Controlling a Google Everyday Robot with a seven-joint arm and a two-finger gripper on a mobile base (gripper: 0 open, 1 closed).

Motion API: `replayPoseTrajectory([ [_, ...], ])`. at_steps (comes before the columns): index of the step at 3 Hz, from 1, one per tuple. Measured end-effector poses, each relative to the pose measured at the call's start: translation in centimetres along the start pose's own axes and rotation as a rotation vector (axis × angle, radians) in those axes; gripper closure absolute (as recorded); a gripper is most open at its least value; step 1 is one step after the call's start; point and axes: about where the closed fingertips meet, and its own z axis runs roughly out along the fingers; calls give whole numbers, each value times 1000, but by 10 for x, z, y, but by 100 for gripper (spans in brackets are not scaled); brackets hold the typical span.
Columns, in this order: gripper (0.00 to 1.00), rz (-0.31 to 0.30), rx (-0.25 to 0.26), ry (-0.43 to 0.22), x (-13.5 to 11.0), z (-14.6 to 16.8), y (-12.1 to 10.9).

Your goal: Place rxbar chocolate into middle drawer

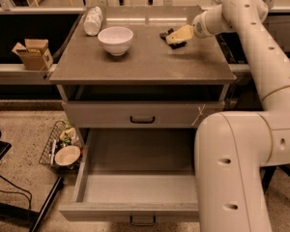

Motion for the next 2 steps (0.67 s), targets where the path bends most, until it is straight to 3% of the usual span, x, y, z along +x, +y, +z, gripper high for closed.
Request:
replayPoseTrajectory([
  [2, 0, -11, -79, 27, 4, 36, 29],
])
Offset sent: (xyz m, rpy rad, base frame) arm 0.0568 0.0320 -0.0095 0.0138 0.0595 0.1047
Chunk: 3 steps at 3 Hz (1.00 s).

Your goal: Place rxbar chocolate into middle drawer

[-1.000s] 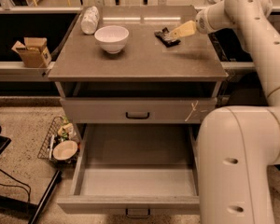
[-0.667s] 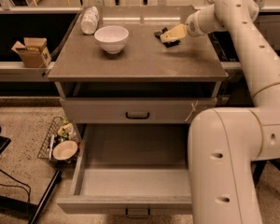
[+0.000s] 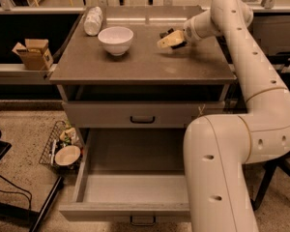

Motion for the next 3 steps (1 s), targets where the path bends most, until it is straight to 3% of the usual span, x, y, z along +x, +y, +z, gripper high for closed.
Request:
replayPoseTrajectory([
  [1, 14, -17, 12, 72, 12, 13, 4],
  [3, 57, -16, 16, 103, 13, 9, 5],
])
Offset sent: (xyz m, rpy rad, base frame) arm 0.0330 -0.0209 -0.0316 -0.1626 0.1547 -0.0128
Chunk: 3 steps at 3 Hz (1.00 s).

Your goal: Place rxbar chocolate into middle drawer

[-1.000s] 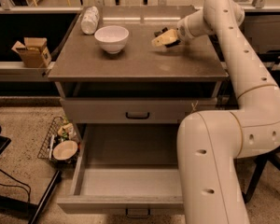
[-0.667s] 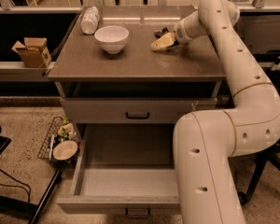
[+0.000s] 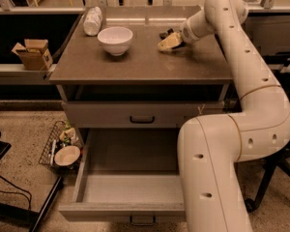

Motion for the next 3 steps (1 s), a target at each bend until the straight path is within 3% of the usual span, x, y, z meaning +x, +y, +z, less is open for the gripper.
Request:
replayPoseTrajectory([
  [2, 100, 0, 0, 0, -6, -10, 5],
  [3, 100, 1, 6, -2, -8, -12, 4],
])
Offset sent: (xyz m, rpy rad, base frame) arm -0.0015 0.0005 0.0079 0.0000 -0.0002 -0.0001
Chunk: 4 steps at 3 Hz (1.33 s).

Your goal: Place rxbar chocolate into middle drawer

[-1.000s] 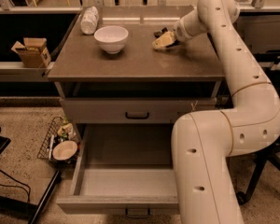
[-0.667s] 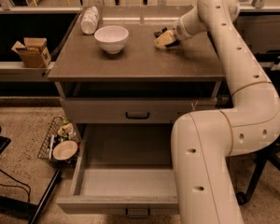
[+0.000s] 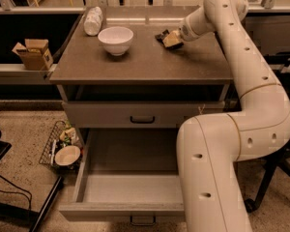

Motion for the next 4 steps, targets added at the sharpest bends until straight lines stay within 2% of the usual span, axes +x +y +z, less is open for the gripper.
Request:
replayPoseTrajectory([
  [1, 100, -8, 15, -24, -9, -34, -7],
  [2, 100, -8, 27, 2, -10, -73, -8],
  [3, 100, 29, 24, 118, 6, -114, 4],
  [4, 100, 61, 21, 209, 23, -134, 18],
])
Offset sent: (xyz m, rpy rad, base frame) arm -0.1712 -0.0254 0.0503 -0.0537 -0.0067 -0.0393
